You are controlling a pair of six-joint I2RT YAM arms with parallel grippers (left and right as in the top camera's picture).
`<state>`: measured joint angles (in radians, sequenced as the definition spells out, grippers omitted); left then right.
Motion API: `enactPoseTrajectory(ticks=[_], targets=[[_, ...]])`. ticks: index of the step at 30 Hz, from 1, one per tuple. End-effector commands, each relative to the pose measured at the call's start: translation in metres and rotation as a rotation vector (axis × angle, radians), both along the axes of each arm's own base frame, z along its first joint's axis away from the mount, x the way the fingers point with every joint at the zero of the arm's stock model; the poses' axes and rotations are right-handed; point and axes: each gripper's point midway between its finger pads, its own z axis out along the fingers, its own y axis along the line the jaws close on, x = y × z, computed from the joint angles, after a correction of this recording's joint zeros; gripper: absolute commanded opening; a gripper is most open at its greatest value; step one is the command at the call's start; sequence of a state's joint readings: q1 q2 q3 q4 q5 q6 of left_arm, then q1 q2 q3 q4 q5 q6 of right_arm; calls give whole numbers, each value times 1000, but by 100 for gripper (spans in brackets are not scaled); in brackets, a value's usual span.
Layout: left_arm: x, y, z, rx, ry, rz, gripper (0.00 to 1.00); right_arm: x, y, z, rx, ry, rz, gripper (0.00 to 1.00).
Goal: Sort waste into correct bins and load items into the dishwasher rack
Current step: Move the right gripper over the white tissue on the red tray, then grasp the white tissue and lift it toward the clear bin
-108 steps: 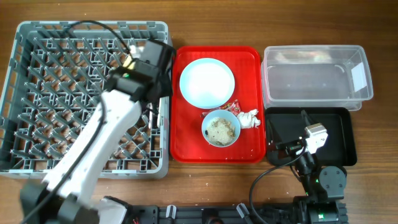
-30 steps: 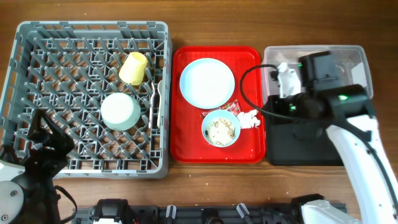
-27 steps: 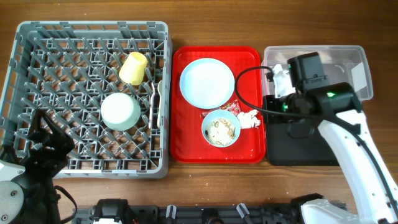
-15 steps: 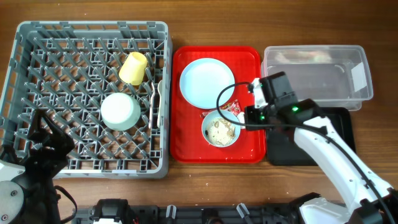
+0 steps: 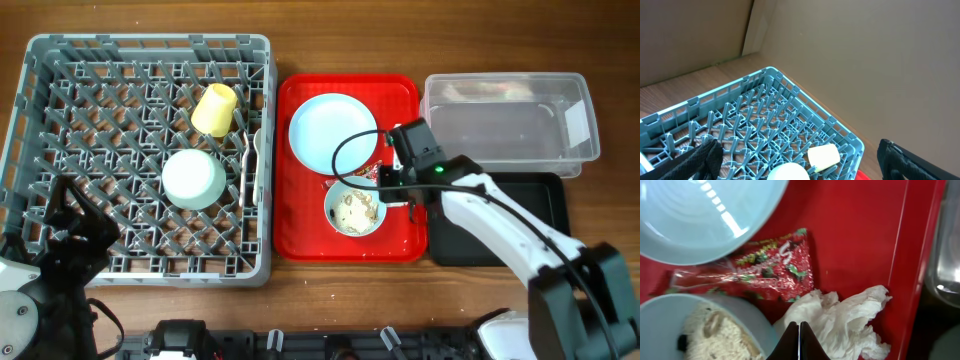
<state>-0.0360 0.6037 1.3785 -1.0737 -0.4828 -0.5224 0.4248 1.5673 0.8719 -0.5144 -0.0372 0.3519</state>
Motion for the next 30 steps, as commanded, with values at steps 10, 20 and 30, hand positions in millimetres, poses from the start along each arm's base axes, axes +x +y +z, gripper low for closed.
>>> enactPoseTrajectory(ticks=[10,20,30], targets=[[-3,4,3,-4,-13,26,100,-36,58,-2,321,194,147,5],[-3,4,3,-4,-13,26,100,-18,53,13,296,96,212,12],[-3,4,3,-4,-13,26,100,-12,1,14,62,79,-38,32]])
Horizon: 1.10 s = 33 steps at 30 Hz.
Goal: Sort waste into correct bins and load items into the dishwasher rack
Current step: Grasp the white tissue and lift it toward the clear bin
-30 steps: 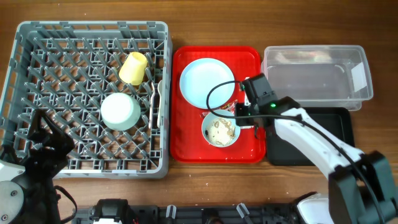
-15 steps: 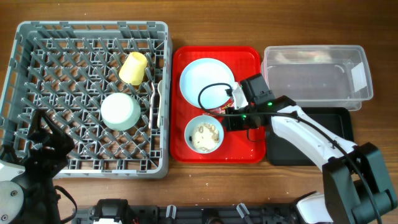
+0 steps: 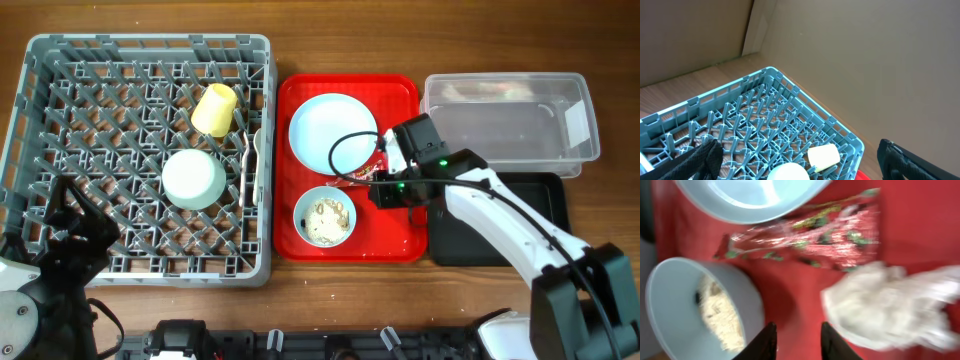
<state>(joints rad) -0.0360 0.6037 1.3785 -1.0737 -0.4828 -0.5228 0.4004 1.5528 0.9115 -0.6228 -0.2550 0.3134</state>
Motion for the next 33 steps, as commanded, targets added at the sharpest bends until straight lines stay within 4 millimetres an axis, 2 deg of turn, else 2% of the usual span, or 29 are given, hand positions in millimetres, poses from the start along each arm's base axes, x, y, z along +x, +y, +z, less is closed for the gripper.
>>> enactPoseTrajectory(ticks=[1,4,10,15,16,17,18,21,24,28,29,31,33], targets=[[-3,4,3,-4,-13,26,100,8,-26,-5,-117,-23,-152,33],[-3,4,3,-4,-13,26,100,1,-36,-20,-151,6,-227,35],[-3,4,3,-4,-13,26,100,-4,-40,-41,-146,1,-264,36],[-3,4,3,-4,-13,26,100,-6,-44,-49,-157,-9,-273,36],[-3,4,3,-4,-13,26,100,-6,-44,-50,-157,-7,-276,31],[-3,4,3,-4,-13,26,100,-7,-44,-50,-156,-7,-275,17],[-3,4,3,-4,-13,26,100,-7,-43,-49,-149,-3,-272,7],[-3,4,3,-4,-13,26,100,-7,-34,-43,-104,10,-258,4],[-3,4,3,-4,-13,26,100,6,-11,-2,6,-27,-199,4],[-3,4,3,-4,-13,26,100,38,-3,88,70,-256,-159,4],[-3,4,3,-4,-13,25,100,45,-9,109,59,-324,-181,4],[-3,4,3,-4,-13,25,100,57,-32,139,-10,-452,-264,4],[-3,4,3,-4,-13,26,100,65,-73,156,-155,-556,-397,4]])
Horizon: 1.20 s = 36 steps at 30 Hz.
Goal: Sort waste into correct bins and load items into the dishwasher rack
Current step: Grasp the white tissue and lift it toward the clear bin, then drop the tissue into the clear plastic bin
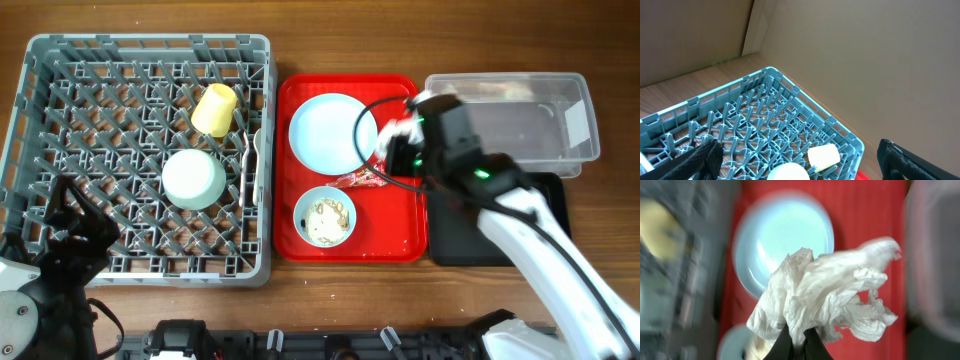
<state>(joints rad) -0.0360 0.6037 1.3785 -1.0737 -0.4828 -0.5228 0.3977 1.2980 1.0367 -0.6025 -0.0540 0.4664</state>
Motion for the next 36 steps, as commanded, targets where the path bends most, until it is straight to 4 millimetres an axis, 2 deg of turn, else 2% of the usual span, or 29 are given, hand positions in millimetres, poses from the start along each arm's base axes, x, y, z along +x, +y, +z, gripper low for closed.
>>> enactPoseTrajectory(ticks=[1,3,5,7,10,11,12,13,14,15,18,19,20,22,23,25,26,30,32,34,36], targets=[[-3,4,3,-4,-13,26,100,16,-72,32,-234,-161,-260,4],[-3,4,3,-4,-13,25,100,18,-102,29,-323,-161,-361,4],[-3,4,3,-4,-13,26,100,21,-120,18,-361,-141,-414,5],[-3,4,3,-4,-13,26,100,26,-138,-1,-378,-95,-456,9],[-3,4,3,-4,-13,25,100,38,-159,-46,-386,13,-491,16],[-3,4,3,-4,-13,25,100,42,-161,-60,-387,49,-468,22],[-3,4,3,-4,-13,26,100,46,-161,-74,-385,79,-424,40],[-3,4,3,-4,-13,26,100,47,-162,-79,-381,93,-399,61],[-3,4,3,-4,-13,25,100,49,-165,-80,-373,101,-390,75],[-3,4,3,-4,-13,26,100,51,-167,-74,-349,100,-383,82],[-3,4,3,-4,-13,26,100,58,-164,-33,-246,46,-371,88],[-3,4,3,-4,-13,26,100,59,-156,-11,-193,10,-345,90],[-3,4,3,-4,-13,26,100,59,-150,2,-158,-11,-321,91],[-3,4,3,-4,-13,25,100,53,-114,46,-7,-82,-172,91],[-3,4,3,-4,-13,25,100,48,-98,60,60,-104,-106,91],[-3,4,3,-4,-13,25,100,28,-69,80,175,-116,5,88],[-3,4,3,-4,-13,26,100,19,-61,82,192,-101,32,85],[-3,4,3,-4,-13,26,100,-13,-24,51,239,85,60,74],[-3,4,3,-4,-13,26,100,-24,-6,23,221,168,38,65],[-3,4,3,-4,-13,26,100,-34,11,2,198,213,51,47],[-3,4,3,-4,-13,26,100,-48,37,-23,245,306,20,30]])
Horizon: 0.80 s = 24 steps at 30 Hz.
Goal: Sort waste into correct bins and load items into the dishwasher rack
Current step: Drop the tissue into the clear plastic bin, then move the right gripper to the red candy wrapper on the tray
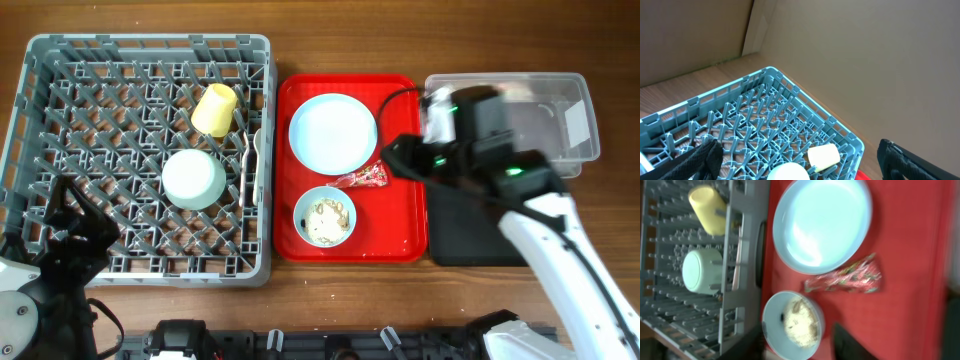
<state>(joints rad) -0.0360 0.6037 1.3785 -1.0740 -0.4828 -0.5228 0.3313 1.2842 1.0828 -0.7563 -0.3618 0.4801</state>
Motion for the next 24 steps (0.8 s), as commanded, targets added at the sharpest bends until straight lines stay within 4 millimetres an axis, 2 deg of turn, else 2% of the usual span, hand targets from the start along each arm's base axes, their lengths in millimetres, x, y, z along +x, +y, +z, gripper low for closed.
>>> enactPoseTrajectory(ticks=[1,3,5,6,9,11,15,21,22,24], targets=[[-3,4,3,-4,-14,25,100,-21,31,-47,64,218,-143,17],[-3,4,3,-4,-13,25,100,-26,40,-67,98,300,-234,13],[-3,4,3,-4,-14,25,100,-27,41,-86,99,348,-321,13],[-3,4,3,-4,-14,26,100,-27,36,-101,81,380,-398,13],[-3,4,3,-4,-14,26,100,-22,21,-126,18,406,-529,16],[-3,4,3,-4,-14,26,100,-14,18,-137,-13,388,-553,20],[-3,4,3,-4,-14,26,100,0,26,-158,-1,388,-561,20],[-3,4,3,-4,-14,26,100,0,26,-190,-25,454,-622,21],[-3,4,3,-4,-13,26,100,0,25,-191,-30,452,-625,21],[-3,4,3,-4,-14,25,100,3,20,-193,-51,430,-643,11]])
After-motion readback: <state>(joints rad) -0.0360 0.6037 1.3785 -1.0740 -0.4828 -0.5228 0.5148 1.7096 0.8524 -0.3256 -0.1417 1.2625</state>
